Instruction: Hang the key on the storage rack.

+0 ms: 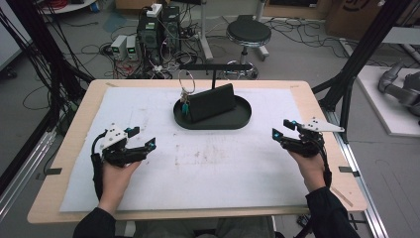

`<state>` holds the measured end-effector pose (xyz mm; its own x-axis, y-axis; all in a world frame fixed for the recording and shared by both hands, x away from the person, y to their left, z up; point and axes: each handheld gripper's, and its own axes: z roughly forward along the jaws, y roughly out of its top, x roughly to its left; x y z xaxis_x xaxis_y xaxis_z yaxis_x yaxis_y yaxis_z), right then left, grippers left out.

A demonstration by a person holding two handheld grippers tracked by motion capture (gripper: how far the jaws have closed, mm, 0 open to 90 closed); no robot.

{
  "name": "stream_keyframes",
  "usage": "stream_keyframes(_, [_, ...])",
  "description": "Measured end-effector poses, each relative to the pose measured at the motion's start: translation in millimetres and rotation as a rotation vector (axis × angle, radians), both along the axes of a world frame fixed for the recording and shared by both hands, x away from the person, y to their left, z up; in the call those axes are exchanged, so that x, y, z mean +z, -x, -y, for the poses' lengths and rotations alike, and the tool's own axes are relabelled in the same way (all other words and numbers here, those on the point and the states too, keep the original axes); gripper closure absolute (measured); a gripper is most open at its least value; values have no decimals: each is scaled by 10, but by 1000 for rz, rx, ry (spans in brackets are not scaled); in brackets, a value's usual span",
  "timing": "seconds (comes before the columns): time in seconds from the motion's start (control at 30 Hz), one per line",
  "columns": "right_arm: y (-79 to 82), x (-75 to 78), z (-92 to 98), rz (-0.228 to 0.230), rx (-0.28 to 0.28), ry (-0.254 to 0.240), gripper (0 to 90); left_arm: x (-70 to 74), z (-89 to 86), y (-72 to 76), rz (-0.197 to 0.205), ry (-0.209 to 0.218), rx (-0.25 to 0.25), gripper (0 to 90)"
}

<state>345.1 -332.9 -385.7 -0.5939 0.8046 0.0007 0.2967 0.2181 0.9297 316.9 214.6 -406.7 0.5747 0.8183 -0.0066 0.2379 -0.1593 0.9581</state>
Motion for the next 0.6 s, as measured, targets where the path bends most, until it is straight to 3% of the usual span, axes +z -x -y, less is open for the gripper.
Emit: stream_keyframes(0.6, [-30, -35, 23, -37, -6, 6, 329, 17, -22, -9, 4, 0, 14, 256])
